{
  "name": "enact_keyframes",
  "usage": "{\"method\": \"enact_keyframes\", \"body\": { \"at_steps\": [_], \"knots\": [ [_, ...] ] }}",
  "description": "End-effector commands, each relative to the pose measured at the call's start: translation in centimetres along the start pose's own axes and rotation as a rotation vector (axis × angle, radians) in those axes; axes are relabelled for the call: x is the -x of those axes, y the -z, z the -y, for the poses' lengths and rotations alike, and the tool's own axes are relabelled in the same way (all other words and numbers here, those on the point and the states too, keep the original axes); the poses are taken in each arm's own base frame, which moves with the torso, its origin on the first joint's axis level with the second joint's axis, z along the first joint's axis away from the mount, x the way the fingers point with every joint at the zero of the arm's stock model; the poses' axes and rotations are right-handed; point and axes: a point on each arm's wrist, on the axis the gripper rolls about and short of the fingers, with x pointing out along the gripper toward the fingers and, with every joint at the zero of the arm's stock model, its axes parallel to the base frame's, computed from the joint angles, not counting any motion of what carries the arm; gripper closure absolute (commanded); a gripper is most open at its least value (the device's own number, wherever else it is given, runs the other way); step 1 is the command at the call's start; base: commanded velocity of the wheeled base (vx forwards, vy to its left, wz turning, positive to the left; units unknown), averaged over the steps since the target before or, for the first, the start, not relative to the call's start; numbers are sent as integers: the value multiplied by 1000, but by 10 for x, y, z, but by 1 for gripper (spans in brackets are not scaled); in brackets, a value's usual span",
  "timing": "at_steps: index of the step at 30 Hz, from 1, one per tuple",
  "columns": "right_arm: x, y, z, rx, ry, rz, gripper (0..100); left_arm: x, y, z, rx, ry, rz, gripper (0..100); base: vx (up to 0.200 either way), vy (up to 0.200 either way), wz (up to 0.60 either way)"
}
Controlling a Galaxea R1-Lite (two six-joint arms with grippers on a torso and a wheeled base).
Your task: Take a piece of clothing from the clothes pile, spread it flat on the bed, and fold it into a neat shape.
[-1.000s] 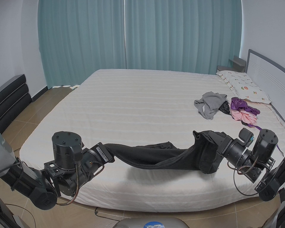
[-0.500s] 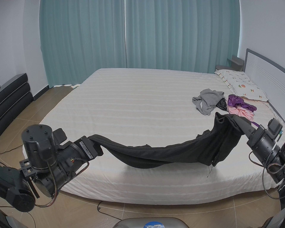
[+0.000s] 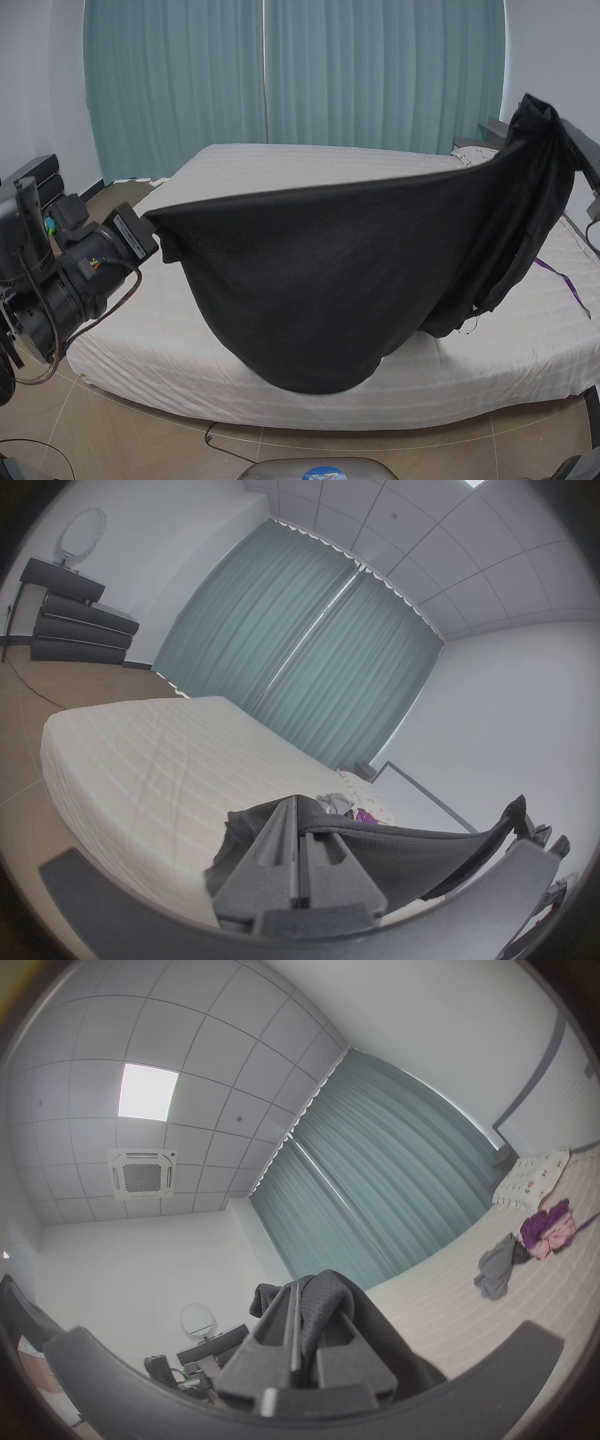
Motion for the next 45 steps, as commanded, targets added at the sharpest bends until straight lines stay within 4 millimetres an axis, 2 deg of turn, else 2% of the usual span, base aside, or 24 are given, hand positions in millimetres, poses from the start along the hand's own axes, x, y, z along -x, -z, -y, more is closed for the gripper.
{"method": "enact_keyframes", "body": {
  "at_steps": [1, 3, 5, 6, 7, 8, 10, 14, 16, 17, 18, 26, 33, 36, 39, 45],
  "knots": [
    [-49, -1, 40, 48, 114, -15, 100, -29, -13, 11, 0, -29, 17, 100, 0, 0, 0],
    [-63, 6, 52, 46, 129, -27, 100, -45, -10, 9, -6, -52, 8, 100, 200, 0, 0],
    [-66, 7, 54, 45, 131, -26, 100, -50, -10, 8, -7, -58, 7, 100, 200, 0, 0],
    [-80, 17, 66, 41, 150, -44, 100, -71, -9, 4, -10, -90, 8, 100, 200, 0, 0],
    [-86, 23, 72, 38, 161, -56, 100, -80, -7, 3, -11, -101, 6, 100, 200, 0, 0],
    [-86, 23, 72, 38, 161, -56, 100, -80, -7, 3, -11, -101, 6, 100, 200, 0, 0],
    [-101, 37, 86, 33, 174, -78, 100, -95, -2, 1, -16, -116, -5, 100, 200, 0, 0],
    [-125, 53, 105, 40, 187, -86, 100, -111, 3, -2, -18, -132, -11, 100, 200, 0, 0],
    [-127, 54, 106, 41, 187, -88, 100, -113, 3, -2, -18, -133, -10, 100, 200, 0, 0],
    [-143, 63, 117, 43, 200, -82, 100, -127, 4, -5, -19, -148, -7, 100, 200, 0, 0],
    [-146, 66, 121, 42, 208, -84, 100, -134, 7, -7, -21, -157, -11, 100, 200, 0, 0],
    [-153, 105, 154, 23, 274, -167, 100, -167, 36, -25, -31, -210, -75, 100, 200, 0, 0],
    [-156, 157, 198, 10, 350, -254, 100, -220, 83, -56, -52, -291, -146, 100, 57, 0, 0],
    [-155, 171, 211, 8, 382, -272, 100, -230, 94, -64, -58, -309, -165, 100, 0, 0, 0],
    [-153, 195, 229, 11, 432, -288, 100, -243, 116, -75, -69, -328, -200, 100, 0, 0, 0],
    [-143, 219, 253, 6, 485, -332, 100, -259, 139, -87, -31, -350, -216, 100, 0, 0, 0]
  ]
}}
